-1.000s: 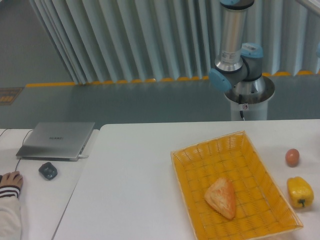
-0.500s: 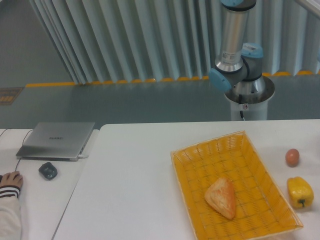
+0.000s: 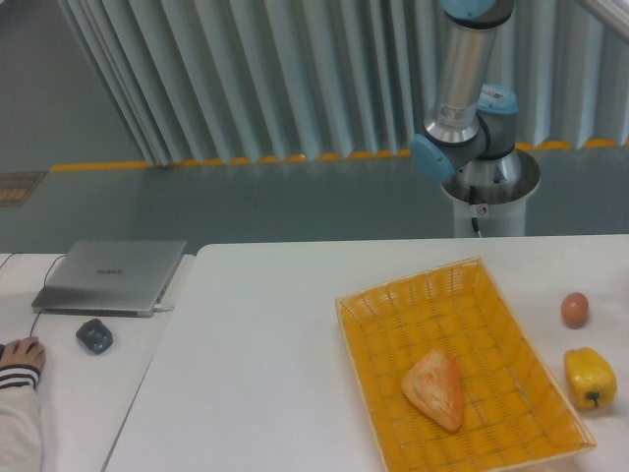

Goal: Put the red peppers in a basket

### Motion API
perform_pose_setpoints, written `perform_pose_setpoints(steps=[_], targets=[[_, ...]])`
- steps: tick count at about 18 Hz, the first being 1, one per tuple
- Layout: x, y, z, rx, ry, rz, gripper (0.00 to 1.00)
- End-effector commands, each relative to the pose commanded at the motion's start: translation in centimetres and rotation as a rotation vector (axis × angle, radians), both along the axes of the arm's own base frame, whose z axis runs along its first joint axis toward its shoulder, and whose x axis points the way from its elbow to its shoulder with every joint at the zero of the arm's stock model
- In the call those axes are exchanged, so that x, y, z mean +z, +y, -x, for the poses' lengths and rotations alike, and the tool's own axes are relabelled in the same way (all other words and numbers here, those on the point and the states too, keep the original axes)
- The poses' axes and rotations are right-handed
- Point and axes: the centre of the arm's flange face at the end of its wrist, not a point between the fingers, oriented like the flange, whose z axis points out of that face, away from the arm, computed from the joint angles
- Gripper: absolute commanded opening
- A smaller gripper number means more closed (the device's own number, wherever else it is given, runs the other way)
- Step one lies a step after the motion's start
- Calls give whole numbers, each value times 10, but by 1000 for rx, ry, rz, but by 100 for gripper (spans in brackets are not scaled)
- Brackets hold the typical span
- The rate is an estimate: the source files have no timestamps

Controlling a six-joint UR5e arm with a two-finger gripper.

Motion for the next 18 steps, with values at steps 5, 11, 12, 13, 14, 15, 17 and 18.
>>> perform_pose_setpoints(steps=[5, 11, 12, 13, 14, 15, 17, 18], targets=[[-5, 1, 0, -21, -6, 0, 99], [-5, -4, 2, -66, -4, -4, 45], [-5, -4, 1, -70, -3, -4, 44], [-5, -3, 1, -73, -2, -5, 43], [-3, -3, 1, -75, 1, -5, 42], [-1, -3, 1, -73, 5, -6, 41], [2, -2, 1, -76, 10, -7, 40], [5, -2, 2, -76, 14, -6, 40]])
